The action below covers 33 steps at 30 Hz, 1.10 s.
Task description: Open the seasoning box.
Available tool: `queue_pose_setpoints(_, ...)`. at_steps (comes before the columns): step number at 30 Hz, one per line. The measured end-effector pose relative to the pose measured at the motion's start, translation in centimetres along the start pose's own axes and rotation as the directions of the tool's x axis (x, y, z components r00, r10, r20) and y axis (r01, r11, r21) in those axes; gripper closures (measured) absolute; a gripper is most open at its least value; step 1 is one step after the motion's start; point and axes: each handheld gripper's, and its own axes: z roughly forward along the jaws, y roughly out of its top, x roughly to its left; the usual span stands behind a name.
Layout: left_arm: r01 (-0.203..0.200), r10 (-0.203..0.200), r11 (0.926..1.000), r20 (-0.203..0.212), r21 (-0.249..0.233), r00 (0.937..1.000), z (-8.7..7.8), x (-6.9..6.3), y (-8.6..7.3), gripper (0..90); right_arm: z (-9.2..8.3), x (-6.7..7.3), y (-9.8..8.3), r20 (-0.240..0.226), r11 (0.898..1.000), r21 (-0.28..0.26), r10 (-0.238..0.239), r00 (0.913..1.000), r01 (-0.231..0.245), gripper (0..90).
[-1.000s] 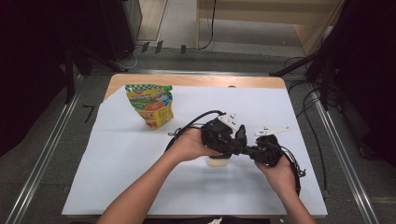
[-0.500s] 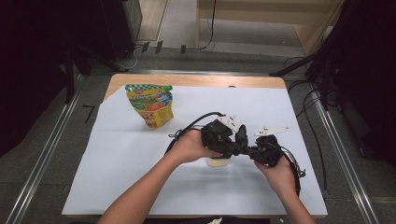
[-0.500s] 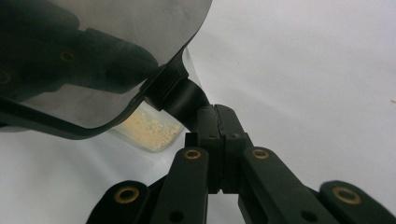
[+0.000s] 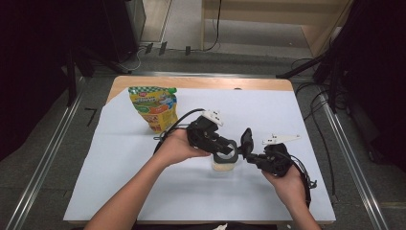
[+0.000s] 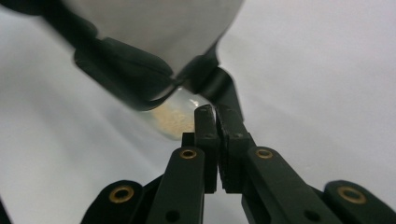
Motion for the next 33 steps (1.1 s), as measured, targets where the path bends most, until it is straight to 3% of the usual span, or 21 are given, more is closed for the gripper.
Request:
queue_pose_setpoints(9,0.048,-0.050,0.9983,-0.053,-0.032,0.9974,-2.1,1.1,-2.3,63.5,-1.2,2.0,-1.4,-0.036,1.000,0.016,-0.026,0.9990,0.026,85.4)
queue_pose_setpoints(15,0.077,-0.085,0.9942,-0.109,-0.074,0.9904,-3.4,2.0,-4.0,62.0,-2.0,3.7,-1.2,-0.088,0.998,-0.031,-0.054,0.9947,0.052,78.6)
queue_pose_setpoints(18,0.099,-0.109,0.9911,-0.116,-0.089,0.9873,-4.1,2.3,-4.6,59.2,-2.0,4.3,-1.0,-0.103,0.997,-0.037,-0.072,0.9920,0.069,78.0)
queue_pose_setpoints(20,0.126,-0.136,0.9886,-0.131,-0.082,0.9819,-4.4,2.6,-5.0,52.2,-1.9,5.0,-0.8,-0.126,0.995,-0.034,-0.096,0.9874,0.092,78.0)
queue_pose_setpoints(22,0.151,-0.161,0.9848,-0.135,-0.086,0.9776,-4.7,2.8,-5.4,50.8,-1.9,5.8,-0.6,-0.142,0.992,-0.039,-0.123,0.9822,0.119,77.5)
queue_pose_setpoints(28,0.185,-0.196,0.9788,-0.128,-0.087,0.9722,-5.7,3.3,-6.8,49.8,-1.2,8.2,0.5,-0.175,0.981,-0.056,-0.195,0.9651,0.188,71.6)
queue_pose_setpoints(33,0.183,-0.197,0.9782,-0.158,-0.098,0.9677,-6.8,3.4,-7.6,45.9,0.2,9.8,1.6,-0.195,0.973,-0.034,-0.231,0.9533,0.229,65.7)
